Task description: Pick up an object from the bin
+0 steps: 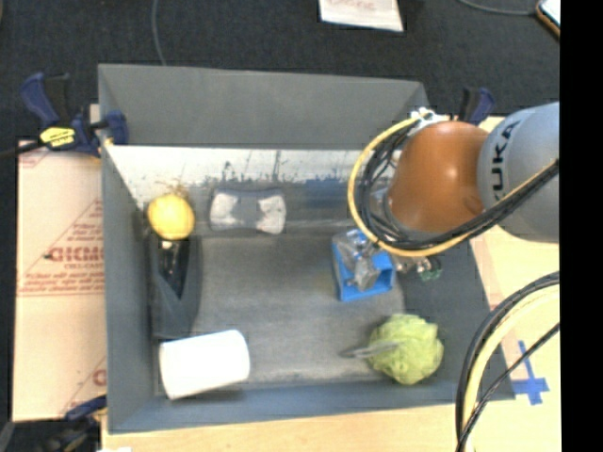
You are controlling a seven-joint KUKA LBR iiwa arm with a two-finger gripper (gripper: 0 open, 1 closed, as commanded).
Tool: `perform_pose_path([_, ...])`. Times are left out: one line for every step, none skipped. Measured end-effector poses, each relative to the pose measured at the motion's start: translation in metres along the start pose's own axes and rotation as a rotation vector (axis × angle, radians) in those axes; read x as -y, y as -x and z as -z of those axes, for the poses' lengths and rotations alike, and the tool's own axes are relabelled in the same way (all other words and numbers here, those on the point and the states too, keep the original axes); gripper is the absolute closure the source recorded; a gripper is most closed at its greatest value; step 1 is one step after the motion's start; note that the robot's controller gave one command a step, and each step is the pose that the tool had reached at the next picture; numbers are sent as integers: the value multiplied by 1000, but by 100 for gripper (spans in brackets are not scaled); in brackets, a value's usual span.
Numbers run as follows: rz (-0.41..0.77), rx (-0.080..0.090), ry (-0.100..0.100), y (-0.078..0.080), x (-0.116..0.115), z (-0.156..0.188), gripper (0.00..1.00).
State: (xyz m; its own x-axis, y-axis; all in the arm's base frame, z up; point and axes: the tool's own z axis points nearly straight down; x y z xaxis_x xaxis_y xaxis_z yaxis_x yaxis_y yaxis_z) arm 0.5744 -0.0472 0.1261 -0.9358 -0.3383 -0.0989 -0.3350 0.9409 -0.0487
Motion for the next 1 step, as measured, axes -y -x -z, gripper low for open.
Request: perform_pose_path([0,0,0,0,0,0,100])
